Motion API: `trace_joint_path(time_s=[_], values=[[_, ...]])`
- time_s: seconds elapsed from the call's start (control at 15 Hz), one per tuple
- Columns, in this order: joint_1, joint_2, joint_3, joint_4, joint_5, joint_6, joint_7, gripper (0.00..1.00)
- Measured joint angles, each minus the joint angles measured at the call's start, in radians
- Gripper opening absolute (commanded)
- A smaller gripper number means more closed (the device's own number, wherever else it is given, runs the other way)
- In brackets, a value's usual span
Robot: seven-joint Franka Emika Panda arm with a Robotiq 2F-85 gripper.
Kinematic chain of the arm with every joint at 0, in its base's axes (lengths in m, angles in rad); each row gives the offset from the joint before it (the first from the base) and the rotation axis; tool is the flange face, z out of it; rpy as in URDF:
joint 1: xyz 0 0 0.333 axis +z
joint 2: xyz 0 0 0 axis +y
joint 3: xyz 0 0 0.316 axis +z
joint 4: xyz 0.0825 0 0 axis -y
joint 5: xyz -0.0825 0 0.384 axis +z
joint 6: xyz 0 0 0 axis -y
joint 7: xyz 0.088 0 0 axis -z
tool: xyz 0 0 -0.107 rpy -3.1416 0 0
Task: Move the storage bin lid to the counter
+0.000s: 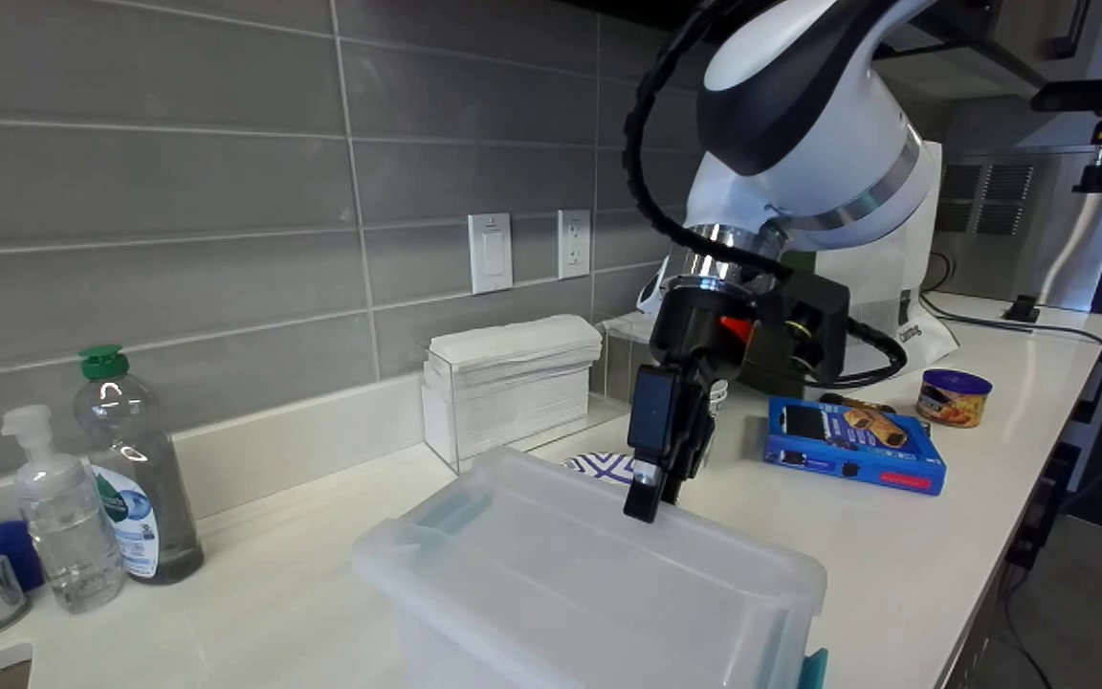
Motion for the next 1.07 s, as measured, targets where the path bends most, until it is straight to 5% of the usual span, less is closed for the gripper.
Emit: trace_joint_path(time_s=[0.13,0.2,1.07], values=[[-0.004,-0.003,0.000,0.003,0.016,0.000,-0.009,0.02],[-0.006,-0.004,0.000,0.005,0.024,0.000,-0.011,0.01],[-0.010,-0.006,0.000,0.016,0.064,-0.002,-0.035,0.05]])
